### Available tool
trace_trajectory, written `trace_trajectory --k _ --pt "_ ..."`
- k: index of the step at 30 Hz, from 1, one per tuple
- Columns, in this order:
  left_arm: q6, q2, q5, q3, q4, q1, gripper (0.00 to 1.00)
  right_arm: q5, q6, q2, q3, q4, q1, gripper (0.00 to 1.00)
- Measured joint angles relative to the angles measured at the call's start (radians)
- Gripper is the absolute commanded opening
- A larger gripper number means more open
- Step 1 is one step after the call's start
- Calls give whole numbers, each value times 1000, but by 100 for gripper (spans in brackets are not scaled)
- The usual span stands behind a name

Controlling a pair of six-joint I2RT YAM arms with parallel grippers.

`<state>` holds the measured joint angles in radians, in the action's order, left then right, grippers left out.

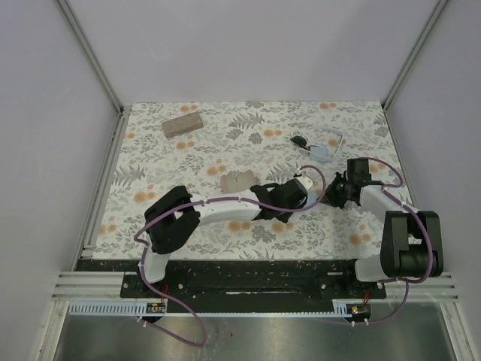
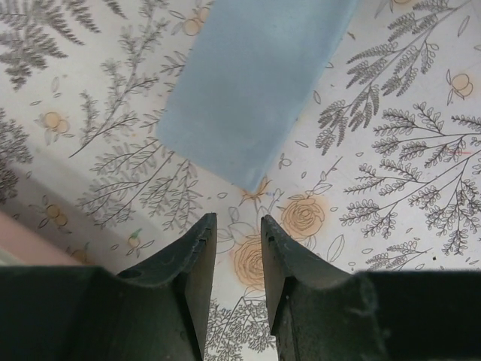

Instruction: Organize the sunglasses

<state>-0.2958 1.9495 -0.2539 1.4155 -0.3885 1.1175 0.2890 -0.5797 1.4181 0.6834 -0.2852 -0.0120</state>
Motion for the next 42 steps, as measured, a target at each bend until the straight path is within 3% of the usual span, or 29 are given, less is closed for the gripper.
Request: trace_trajectory --k 14,24,42 --pt "114 70 18 -10 165 28 40 3 0 22 0 2 -3 0" --pt "152 138 17 11 169 34 41 10 1 36 0 2 -4 0" --pt "99 174 14 71 120 -1 19 10 1 36 0 2 -8 0"
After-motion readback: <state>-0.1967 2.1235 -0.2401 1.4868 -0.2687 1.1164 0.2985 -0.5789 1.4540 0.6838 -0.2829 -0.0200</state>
